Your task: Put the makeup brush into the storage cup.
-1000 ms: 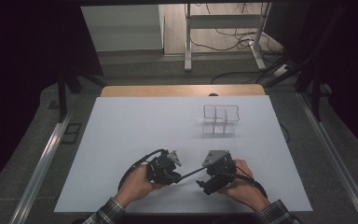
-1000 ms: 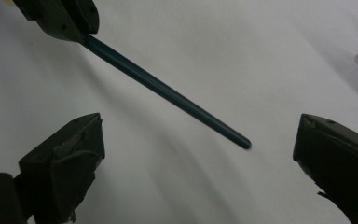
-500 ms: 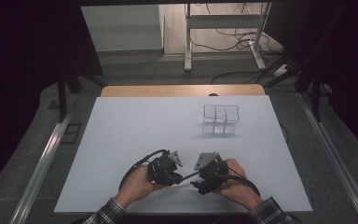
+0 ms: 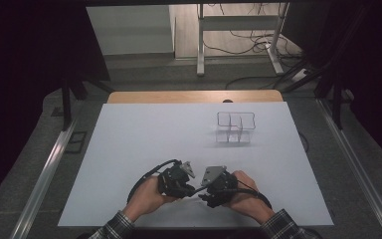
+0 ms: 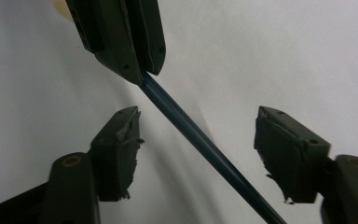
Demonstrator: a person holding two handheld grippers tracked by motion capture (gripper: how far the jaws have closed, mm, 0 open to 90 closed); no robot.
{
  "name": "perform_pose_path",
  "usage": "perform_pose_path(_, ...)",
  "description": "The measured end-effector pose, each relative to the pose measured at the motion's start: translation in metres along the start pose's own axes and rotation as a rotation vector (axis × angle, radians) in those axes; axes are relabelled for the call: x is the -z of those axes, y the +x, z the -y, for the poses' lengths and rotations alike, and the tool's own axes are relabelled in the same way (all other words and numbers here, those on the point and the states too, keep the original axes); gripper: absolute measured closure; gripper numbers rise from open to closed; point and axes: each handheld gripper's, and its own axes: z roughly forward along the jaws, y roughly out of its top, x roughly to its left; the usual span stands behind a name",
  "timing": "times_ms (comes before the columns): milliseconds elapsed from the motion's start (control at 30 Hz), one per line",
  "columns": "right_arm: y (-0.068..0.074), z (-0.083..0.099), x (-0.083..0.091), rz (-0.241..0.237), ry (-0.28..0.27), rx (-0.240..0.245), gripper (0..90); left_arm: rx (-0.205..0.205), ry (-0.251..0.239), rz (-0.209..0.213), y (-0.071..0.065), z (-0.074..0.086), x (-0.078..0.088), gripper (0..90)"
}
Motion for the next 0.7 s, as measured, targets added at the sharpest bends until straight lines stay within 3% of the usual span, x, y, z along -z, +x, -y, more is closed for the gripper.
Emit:
perform_pose_path(200,0.002,-0.001,-0.002,-0.027,0.008,0.023,47.0,0.008,-0.017,0.014,-0.001,0.0,0.0,83.7)
perform_pose_path(300,0.001,-0.001,-0.002,-0.047,0.016,0.039,62.9,0.002,-0.023,0.023,-0.001,0.0,0.0,83.4)
perform_pose_path(367,0.001,0.0,-0.002,-0.073,0.04,0.059,75.1,-0.018,-0.035,-0.044,-0.001,0.0,0.004,80.0)
perform_pose_path(400,0.002,0.001,-0.002,-0.103,0.041,0.059,81.5,0.005,-0.084,-0.077,-0.001,0.001,0.006,75.7)
perform_pose_path(433,0.002,0.001,-0.002,-0.124,0.031,0.059,83.9,0.014,-0.107,-0.072,0.003,0.001,0.009,65.4)
perform_pose_path(500,0.003,-0.001,-0.001,-0.111,0.037,0.05,84.1,0.029,-0.145,-0.093,0.004,0.002,0.014,54.5)
perform_pose_path(567,0.002,-0.002,0.002,-0.12,0.036,0.022,84.1,0.033,-0.167,-0.13,0.005,0.004,0.017,40.7)
perform_pose_path(700,-0.002,0.001,0.001,-0.121,0.041,-0.012,84.1,0.044,-0.195,-0.161,0.007,0.006,0.02,24.3)
